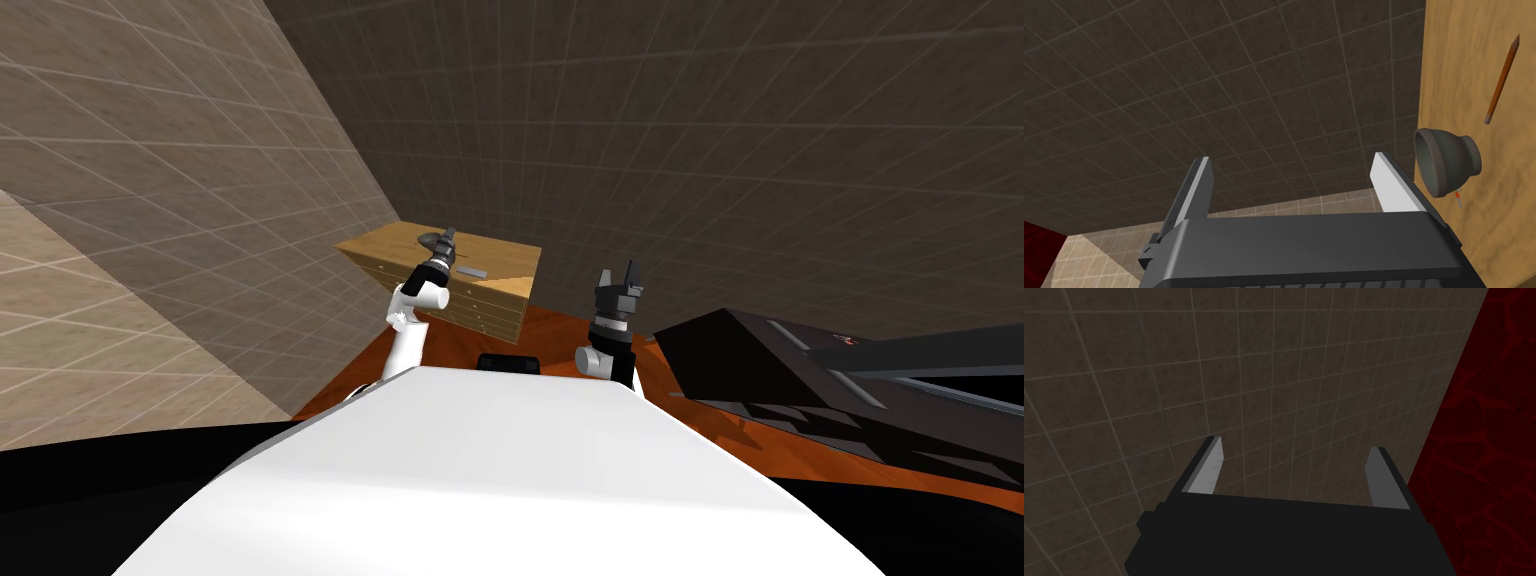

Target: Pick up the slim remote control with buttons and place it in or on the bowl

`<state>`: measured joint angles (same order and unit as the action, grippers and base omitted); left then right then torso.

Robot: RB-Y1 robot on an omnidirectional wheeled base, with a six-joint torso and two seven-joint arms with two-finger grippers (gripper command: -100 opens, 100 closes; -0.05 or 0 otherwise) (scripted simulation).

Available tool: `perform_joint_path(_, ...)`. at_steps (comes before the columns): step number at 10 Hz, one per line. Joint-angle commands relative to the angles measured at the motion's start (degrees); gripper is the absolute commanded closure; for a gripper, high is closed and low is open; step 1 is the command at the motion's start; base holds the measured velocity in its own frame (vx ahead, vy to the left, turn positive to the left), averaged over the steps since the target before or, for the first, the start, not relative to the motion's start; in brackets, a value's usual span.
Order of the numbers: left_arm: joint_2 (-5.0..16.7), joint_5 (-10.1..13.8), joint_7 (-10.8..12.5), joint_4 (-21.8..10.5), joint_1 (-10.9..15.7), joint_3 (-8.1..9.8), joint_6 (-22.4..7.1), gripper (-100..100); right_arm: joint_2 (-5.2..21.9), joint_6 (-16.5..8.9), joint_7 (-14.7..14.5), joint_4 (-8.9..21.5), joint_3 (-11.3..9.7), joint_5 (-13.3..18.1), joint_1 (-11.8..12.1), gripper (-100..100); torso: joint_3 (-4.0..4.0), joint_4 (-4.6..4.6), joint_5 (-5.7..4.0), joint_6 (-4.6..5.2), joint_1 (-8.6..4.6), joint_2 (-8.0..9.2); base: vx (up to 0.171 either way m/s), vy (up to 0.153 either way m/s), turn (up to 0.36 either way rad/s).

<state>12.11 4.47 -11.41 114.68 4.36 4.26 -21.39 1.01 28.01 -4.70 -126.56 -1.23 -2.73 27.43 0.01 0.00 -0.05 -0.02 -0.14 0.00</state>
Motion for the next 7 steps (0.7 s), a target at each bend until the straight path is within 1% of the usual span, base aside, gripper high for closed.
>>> perform_joint_path(1,-0.1,0.3,-0.4,-2.3,2.9,0.60,-2.9,-100,0.0,0.0,0.0,0.0,0.0,0.0,0.0,0,0.00,0.00,0.00,0.00,0.00,0.00,-0.007,-0.065,0.001)
perform_joint_path(3,-0.1,0.3,-0.4,-2.3,3.2,0.60,-5.3,-100,0.0,0.0,0.0,0.0,0.0,0.0,0.0,0,0.00,0.00,-0.02,0.01,-0.10,0.00,-0.015,-0.049,0.004)
perform_joint_path(4,-0.1,0.6,-0.6,-4.8,5.8,1.24,-7.4,-100,0.0,0.0,0.0,0.0,0.0,0.0,0.0,0,0.00,0.00,0.00,-0.01,0.02,0.01,-0.021,-0.056,-0.003)
perform_joint_path(5,-0.1,0.6,-0.6,-4.8,6.3,1.24,-9.0,-100,0.0,0.0,0.0,0.0,0.0,0.0,0.0,0,0.00,0.00,0.00,0.01,-0.04,0.01,-0.014,-0.053,0.003)
perform_joint_path(6,-0.1,0.6,-0.6,-4.8,6.3,1.24,-9.8,-100,0.0,0.0,0.0,0.0,0.0,0.0,0.0,0,0.00,0.00,-0.01,0.00,-0.03,0.00,-0.004,-0.022,0.001)
perform_joint_path(7,-0.1,0.9,-0.8,-7.4,9.1,1.89,-11.9,-100,0.0,0.0,0.0,0.0,0.0,0.0,0.0,0,-0.01,-0.01,0.01,-0.01,0.06,-0.02,-0.019,-0.034,-0.008)
